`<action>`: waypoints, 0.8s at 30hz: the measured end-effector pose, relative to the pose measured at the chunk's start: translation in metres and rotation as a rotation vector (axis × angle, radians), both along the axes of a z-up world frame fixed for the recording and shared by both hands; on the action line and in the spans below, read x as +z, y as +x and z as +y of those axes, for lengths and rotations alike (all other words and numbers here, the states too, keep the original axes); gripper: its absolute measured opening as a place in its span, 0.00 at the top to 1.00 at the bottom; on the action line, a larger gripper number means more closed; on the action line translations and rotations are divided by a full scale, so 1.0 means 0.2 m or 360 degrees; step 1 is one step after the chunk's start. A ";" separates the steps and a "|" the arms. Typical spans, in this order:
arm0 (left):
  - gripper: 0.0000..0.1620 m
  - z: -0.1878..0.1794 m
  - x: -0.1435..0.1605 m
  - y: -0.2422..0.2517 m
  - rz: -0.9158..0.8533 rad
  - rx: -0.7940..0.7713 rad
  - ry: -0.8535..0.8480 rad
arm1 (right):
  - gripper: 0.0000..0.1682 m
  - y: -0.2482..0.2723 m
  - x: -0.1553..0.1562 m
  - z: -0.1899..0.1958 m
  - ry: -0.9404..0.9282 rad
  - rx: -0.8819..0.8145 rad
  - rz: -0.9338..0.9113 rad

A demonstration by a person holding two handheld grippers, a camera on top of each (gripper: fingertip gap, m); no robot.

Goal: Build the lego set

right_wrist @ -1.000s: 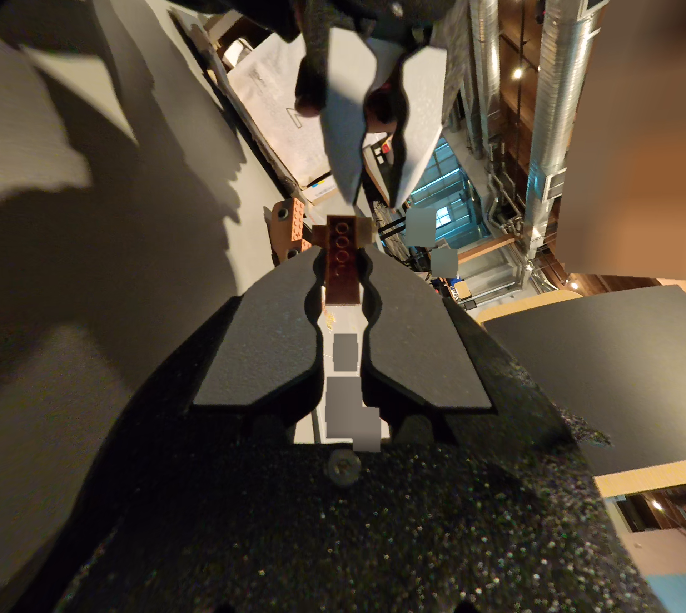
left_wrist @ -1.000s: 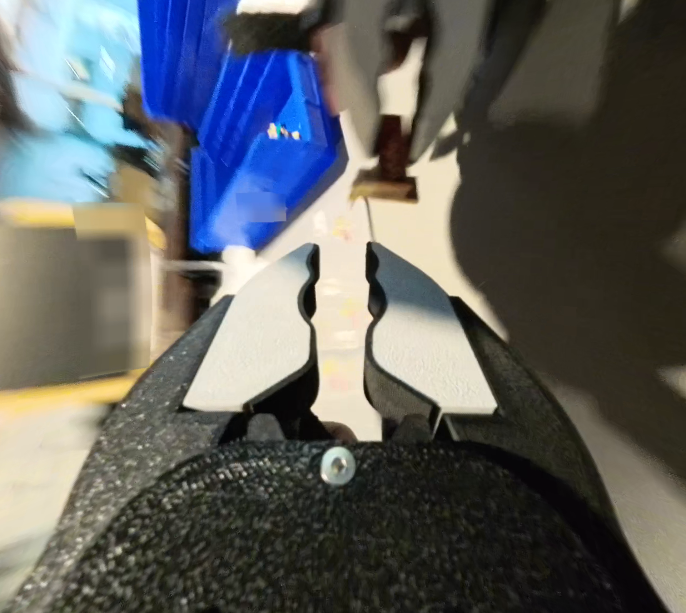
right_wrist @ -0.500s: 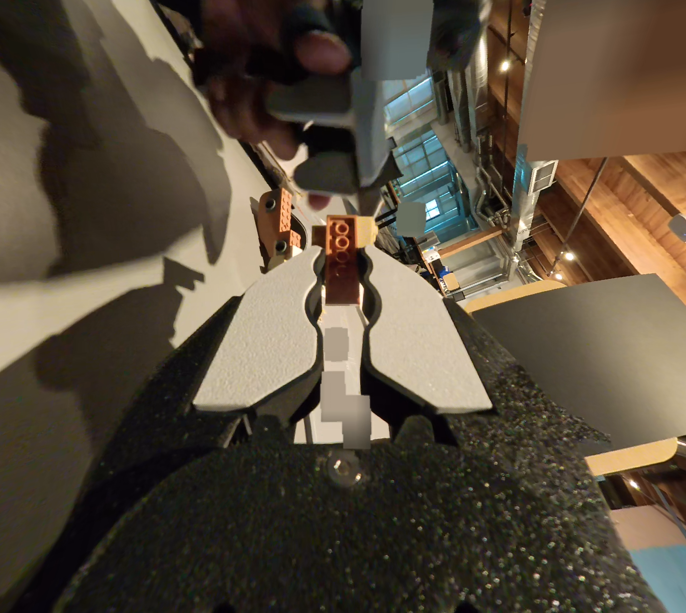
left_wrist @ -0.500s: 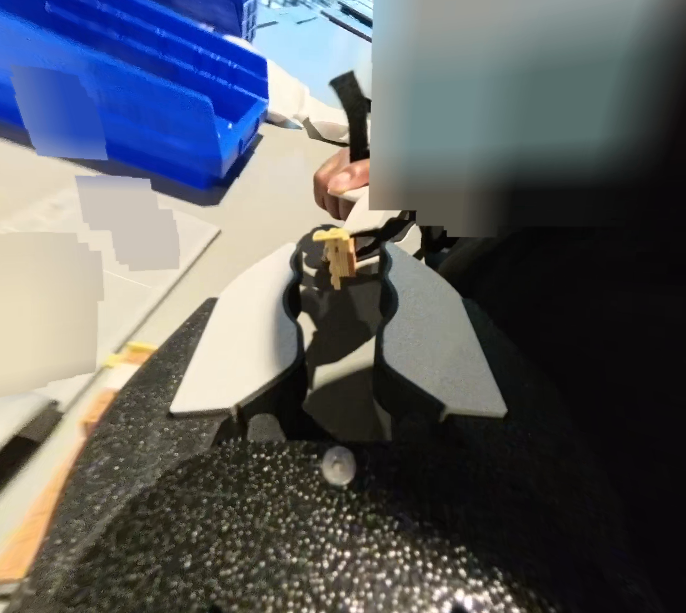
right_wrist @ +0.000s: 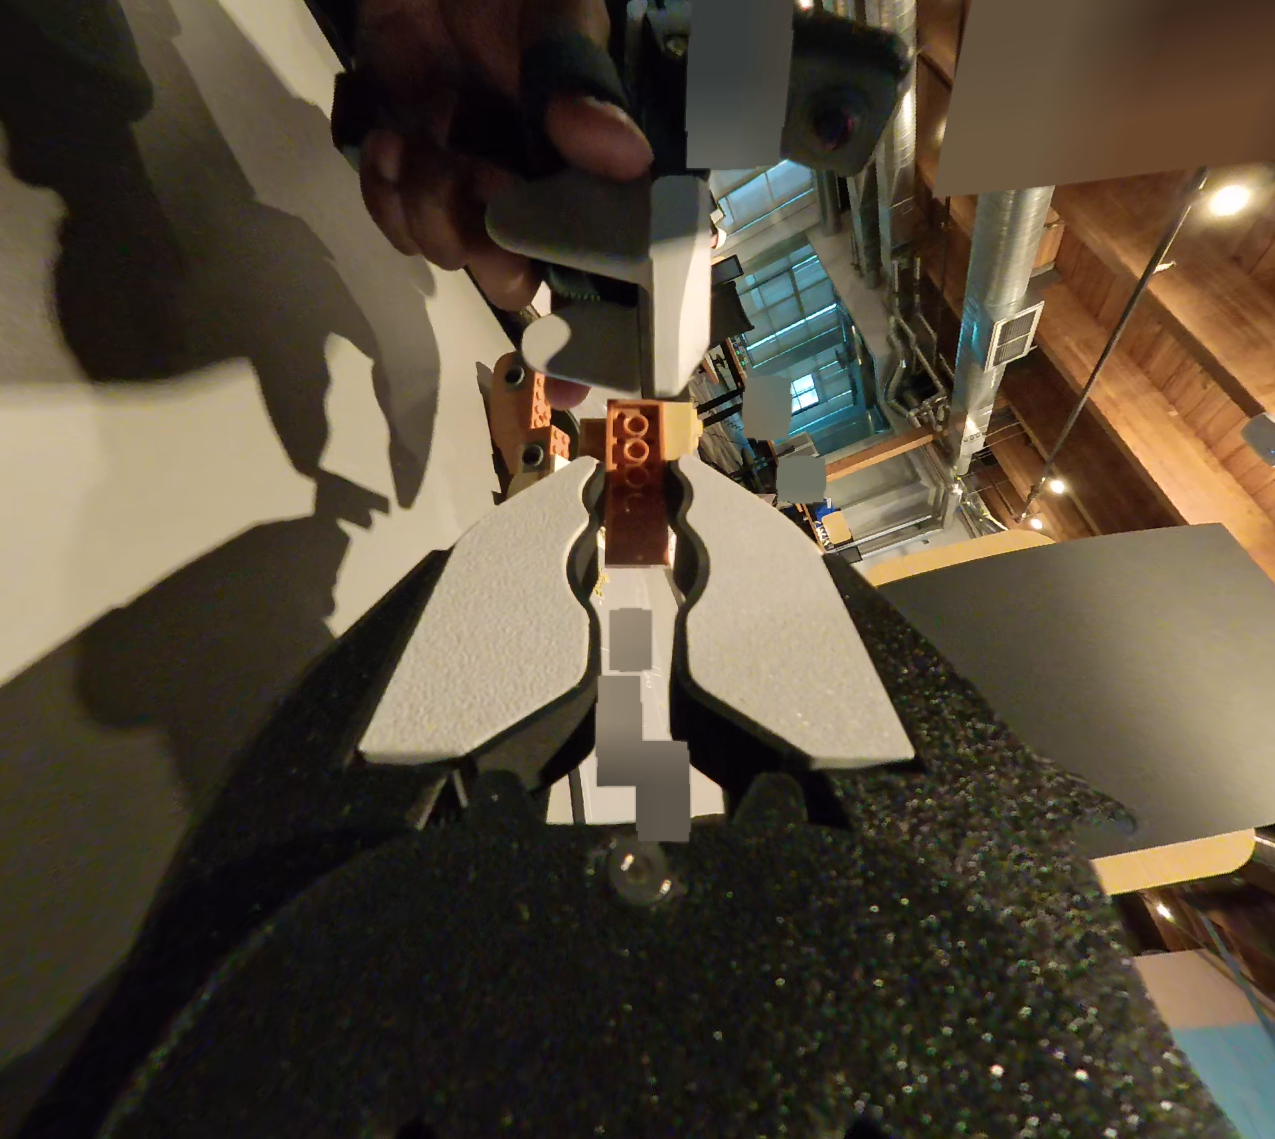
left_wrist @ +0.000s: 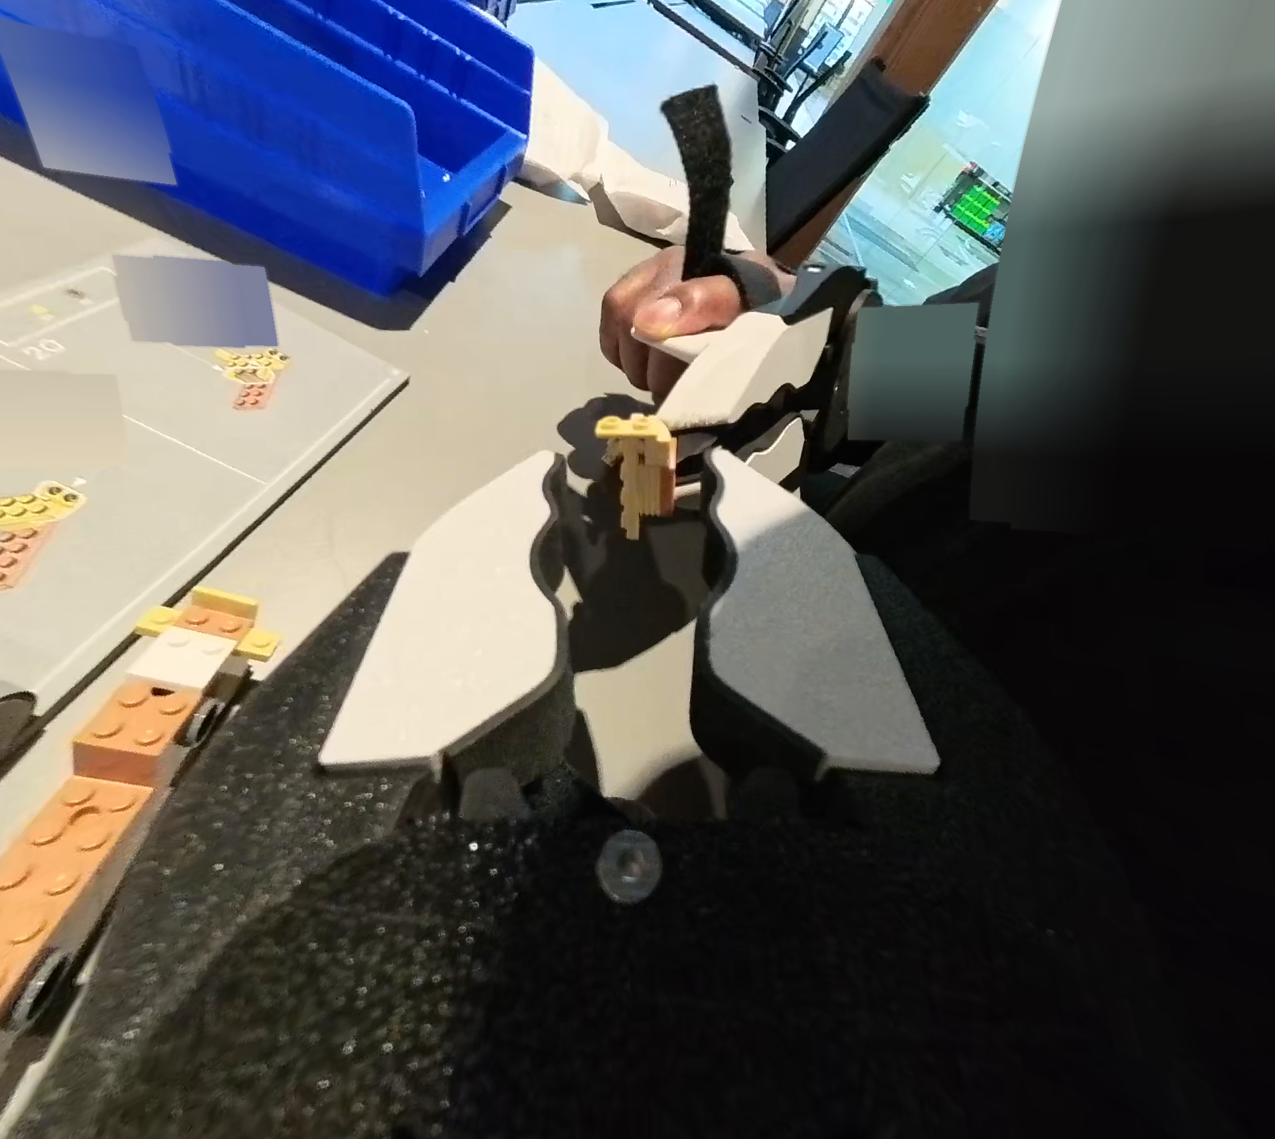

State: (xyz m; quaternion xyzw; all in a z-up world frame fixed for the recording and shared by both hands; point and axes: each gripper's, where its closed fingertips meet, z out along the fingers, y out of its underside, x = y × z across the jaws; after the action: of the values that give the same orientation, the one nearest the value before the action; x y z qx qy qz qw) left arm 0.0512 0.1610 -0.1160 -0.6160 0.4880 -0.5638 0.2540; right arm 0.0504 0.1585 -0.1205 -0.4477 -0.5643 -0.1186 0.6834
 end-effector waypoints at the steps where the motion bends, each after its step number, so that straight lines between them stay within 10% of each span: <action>1: 0.78 0.00 0.00 0.00 -0.0004 -0.0002 -0.0008 | 0.90 0.00 0.00 0.00 0.0001 0.0000 -0.0001; 24: 0.86 -0.01 0.00 0.02 -0.0017 0.0004 -0.0174 | 0.90 0.01 0.00 0.00 0.0041 -0.0025 -0.0041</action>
State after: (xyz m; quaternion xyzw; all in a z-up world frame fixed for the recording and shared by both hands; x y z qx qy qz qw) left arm 0.0554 0.1583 -0.1169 -0.6265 0.4544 -0.5926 0.2233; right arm 0.0518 0.1587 -0.1206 -0.4418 -0.5680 -0.1368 0.6808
